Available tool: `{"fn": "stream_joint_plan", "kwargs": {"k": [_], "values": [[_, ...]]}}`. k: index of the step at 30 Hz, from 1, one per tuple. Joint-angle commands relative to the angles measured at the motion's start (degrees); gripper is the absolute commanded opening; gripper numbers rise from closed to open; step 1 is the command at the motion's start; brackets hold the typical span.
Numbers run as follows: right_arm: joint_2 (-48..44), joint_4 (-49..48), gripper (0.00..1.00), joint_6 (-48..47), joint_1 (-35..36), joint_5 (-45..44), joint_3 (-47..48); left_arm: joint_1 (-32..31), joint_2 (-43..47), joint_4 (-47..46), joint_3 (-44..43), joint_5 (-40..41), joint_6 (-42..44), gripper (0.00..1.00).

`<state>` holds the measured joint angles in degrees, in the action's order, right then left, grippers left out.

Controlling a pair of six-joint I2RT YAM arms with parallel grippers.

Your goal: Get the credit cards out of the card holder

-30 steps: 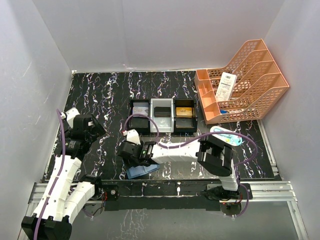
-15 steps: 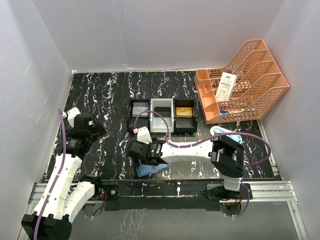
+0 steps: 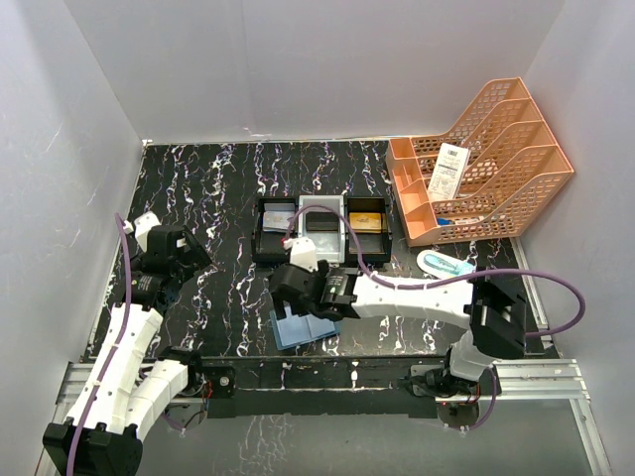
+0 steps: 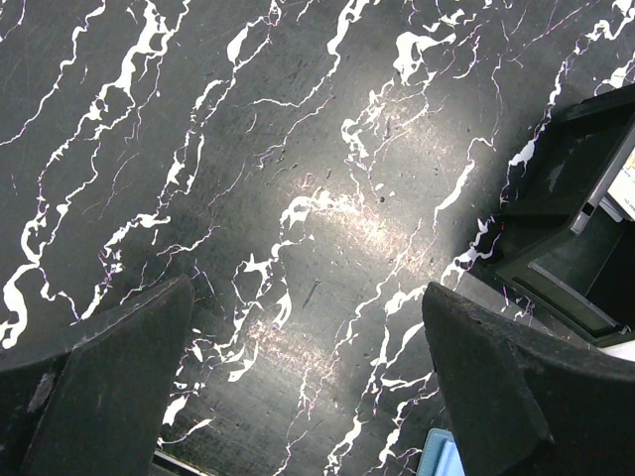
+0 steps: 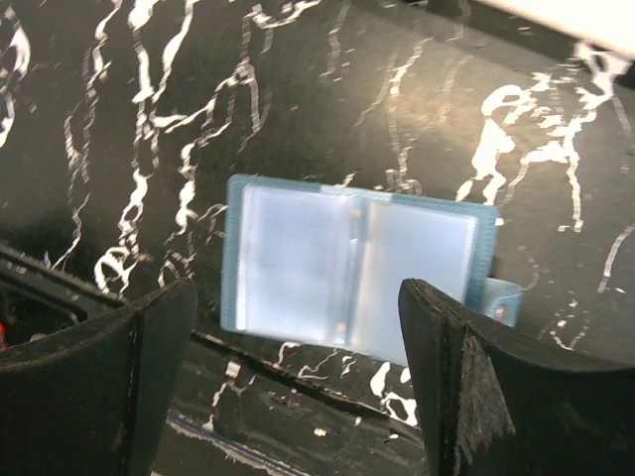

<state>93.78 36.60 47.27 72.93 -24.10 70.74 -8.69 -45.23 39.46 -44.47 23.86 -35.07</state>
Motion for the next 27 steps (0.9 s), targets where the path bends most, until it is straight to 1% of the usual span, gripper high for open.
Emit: {"fn": "stream_joint_plan", "kwargs": {"k": [1,6,10,17,24,27], "values": [[-0.6,2.5,0.81,3.2,-2.9,-3.7,-3.0,0.4,0.1,0.0,-1.5,0.0,0.6,0.99],[0.8,1.7,0.78,2.9,-3.4,-2.3,-5.8,0.4,0.0,-0.2,-1.3,-0.1,0.7,0.99],[3.7,3.4,0.77,3.5,-3.7,-2.1,-5.9,0.4,-0.2,-0.2,-1.3,-0.3,0.9,0.99],[7.9,-0.2,0.68,2.0,-3.7,1.9,-7.0,0.4,-0.4,-0.2,-1.3,-0.5,0.9,0.99],[12.1,-0.4,0.67,3.3,-3.6,4.2,-7.5,0.4,-0.6,-0.4,-1.3,-0.8,1.1,0.99],[13.1,-0.4,0.55,3.9,-3.3,4.5,-7.4,0.4,-0.6,-0.4,-1.3,-0.9,1.2,0.99]]}}
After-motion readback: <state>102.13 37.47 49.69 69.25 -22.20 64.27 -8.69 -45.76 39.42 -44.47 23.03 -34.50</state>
